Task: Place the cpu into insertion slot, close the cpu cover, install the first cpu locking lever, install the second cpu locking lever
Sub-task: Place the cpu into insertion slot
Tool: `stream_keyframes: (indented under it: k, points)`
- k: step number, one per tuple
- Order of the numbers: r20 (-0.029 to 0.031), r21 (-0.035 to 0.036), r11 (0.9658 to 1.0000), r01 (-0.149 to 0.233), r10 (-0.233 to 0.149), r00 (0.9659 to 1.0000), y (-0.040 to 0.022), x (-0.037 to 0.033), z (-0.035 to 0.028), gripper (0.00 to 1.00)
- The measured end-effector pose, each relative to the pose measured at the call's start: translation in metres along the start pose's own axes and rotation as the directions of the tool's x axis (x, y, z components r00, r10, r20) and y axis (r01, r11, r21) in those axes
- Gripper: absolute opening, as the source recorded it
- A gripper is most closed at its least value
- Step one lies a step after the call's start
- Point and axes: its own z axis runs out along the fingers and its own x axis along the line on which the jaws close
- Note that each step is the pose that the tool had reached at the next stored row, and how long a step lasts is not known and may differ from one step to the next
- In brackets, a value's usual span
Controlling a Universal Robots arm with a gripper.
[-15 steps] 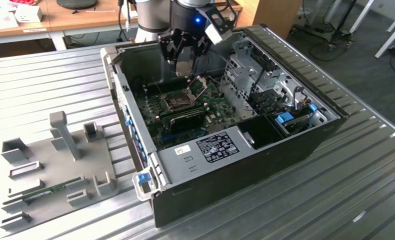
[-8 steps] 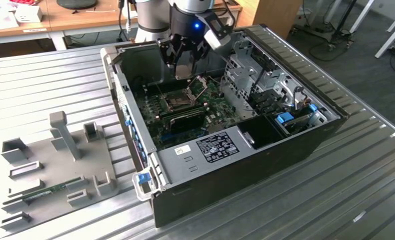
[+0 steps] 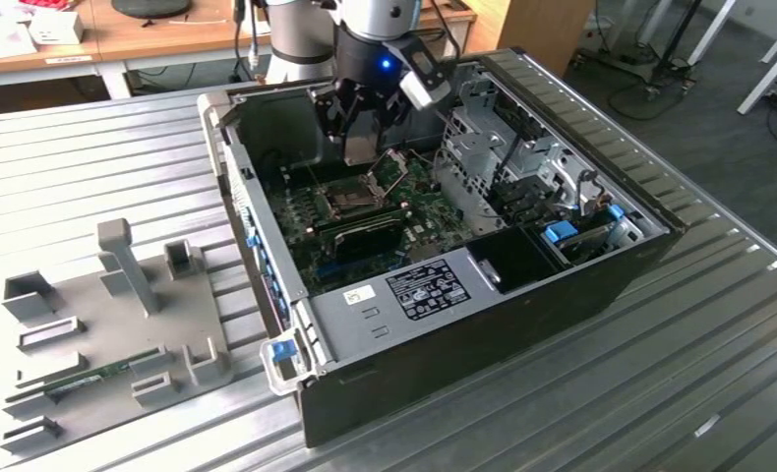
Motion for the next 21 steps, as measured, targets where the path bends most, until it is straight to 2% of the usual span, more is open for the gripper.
stream_keyframes:
  k: [15, 21]
  points:
    - [0.0, -0.0001, 1.0, 0.0, 0.0, 1.0, -0.0026, -0.0005, 0.0272, 0.54]
    - [0.0, 0.0, 1.0, 0.0, 0.0, 1.0, -0.0031, -0.0006, 0.0321, 0.54]
